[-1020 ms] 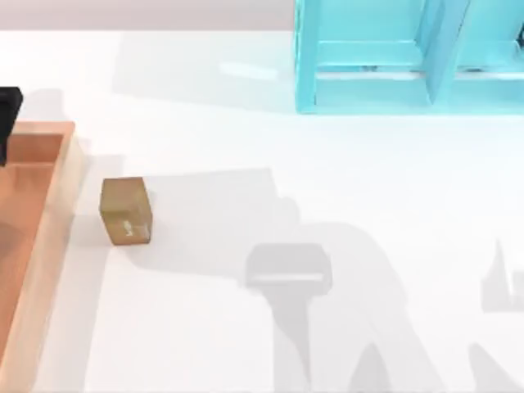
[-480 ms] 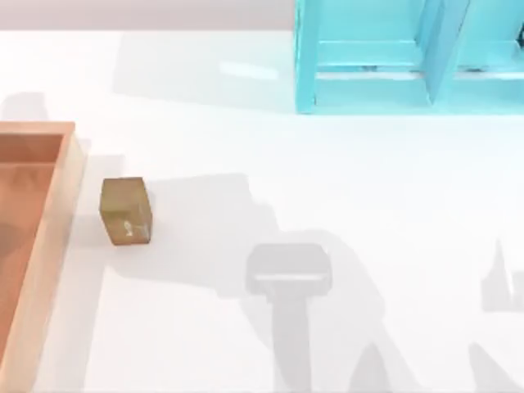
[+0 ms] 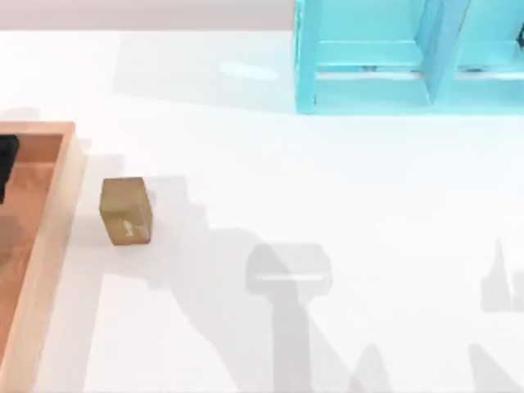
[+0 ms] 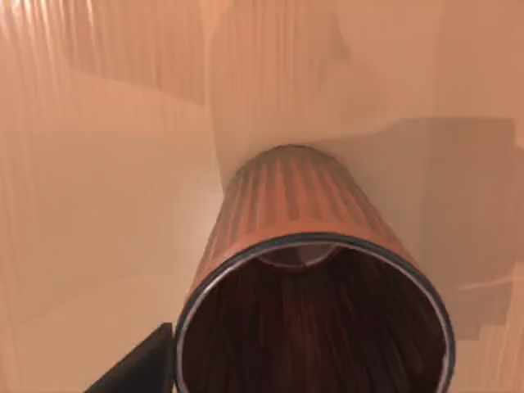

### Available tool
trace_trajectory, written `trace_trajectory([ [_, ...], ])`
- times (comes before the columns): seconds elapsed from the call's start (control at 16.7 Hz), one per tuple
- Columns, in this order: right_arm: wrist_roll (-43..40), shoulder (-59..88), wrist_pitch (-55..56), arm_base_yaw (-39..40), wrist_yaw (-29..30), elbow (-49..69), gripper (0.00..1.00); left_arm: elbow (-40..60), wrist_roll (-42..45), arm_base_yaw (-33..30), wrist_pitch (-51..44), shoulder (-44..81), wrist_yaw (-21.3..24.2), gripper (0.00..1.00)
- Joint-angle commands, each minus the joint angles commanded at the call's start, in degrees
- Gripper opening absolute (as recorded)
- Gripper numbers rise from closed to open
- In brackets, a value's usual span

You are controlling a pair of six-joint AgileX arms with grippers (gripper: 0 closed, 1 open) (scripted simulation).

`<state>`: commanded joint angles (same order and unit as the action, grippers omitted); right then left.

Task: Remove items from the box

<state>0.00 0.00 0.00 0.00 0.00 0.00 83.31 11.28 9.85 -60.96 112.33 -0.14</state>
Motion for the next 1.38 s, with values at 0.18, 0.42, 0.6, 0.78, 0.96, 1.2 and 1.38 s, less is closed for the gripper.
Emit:
trace_trajectory([
  [0.18, 0.0, 0.0, 0.0, 0.0, 0.0, 0.0, 1.0, -3.49, 0.07, 0.04, 4.24, 0.74, 0.02, 1.0],
  [0.42, 0.0, 0.0, 0.0, 0.0, 0.0, 0.0, 1.0, -3.7, 0.07, 0.04, 4.5, 0.79, 0.02, 1.0],
  [0.6, 0.0, 0.0, 0.0, 0.0, 0.0, 0.0, 1.0, -3.7, 0.07, 0.04, 4.5, 0.79, 0.02, 0.77],
  [0.78, 0.0, 0.0, 0.0, 0.0, 0.0, 0.0, 1.0, -3.7, 0.07, 0.04, 4.5, 0.79, 0.02, 0.55],
  [0.96, 0.0, 0.0, 0.0, 0.0, 0.0, 0.0, 1.0, -3.7, 0.07, 0.04, 4.5, 0.79, 0.02, 0.32],
  [1.2, 0.0, 0.0, 0.0, 0.0, 0.0, 0.0, 1.0, -3.7, 0.07, 0.04, 4.5, 0.79, 0.02, 0.02],
  [1.38, 0.0, 0.0, 0.0, 0.0, 0.0, 0.0, 1.0, -3.7, 0.07, 0.04, 4.5, 0.79, 0.02, 0.0],
])
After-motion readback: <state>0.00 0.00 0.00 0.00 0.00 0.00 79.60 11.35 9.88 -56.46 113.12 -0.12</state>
